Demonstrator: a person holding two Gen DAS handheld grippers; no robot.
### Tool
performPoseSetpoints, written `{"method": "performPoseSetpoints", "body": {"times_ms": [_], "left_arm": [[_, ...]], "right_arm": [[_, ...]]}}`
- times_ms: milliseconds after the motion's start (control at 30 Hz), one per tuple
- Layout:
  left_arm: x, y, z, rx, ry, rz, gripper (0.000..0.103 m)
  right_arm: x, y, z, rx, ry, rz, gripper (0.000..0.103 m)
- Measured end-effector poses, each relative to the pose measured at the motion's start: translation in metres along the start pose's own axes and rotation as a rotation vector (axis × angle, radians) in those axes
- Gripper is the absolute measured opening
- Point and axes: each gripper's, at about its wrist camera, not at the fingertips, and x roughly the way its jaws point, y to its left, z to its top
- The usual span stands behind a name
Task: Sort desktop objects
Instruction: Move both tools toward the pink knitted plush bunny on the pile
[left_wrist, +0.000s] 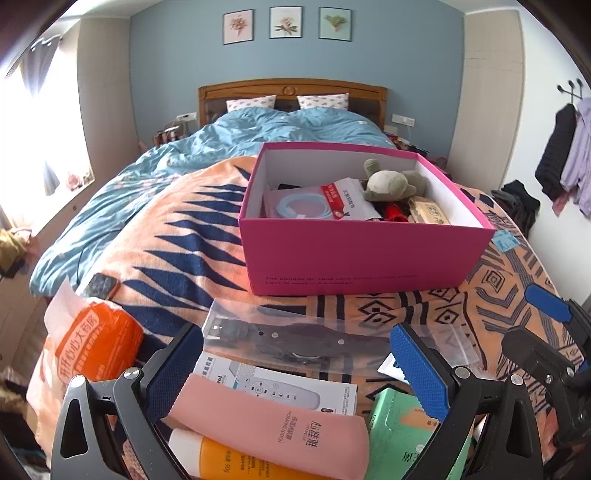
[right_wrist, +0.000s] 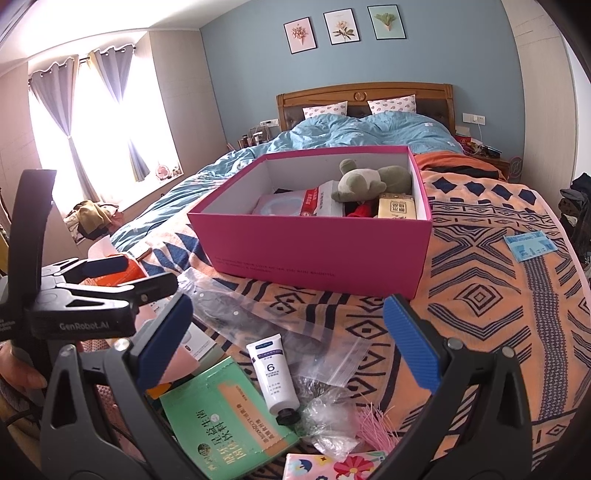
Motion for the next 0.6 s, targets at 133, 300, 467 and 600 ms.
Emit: {"method": "performPoseSetpoints", "body": {"times_ms": [133,300,467,600], "left_arm": [[-0.002,0.005,-0.002,-0.006,-0.006,-0.041,0.103],[-0.004,0.013,-0.002,0.004,0.012,-0.044,0.103],[-0.010,0.025,-0.003,0.039,0.006,0.038,0.103],[-0.009,0.043,-0.001,0.021,0.029,0.040,0.103]], "right_arm": [[0.000,-0.002,0.000,-0.002,0.007,0.002,0.103],[-0.001,-0.004,0.000,-0.005,0.015,0.020,0.103],[0.000,-0.008,-0.002,0.008,0.037,0.040,0.103],[0.004,-0.008,-0.004,0.020,0.067,0.075,0.103]]}}
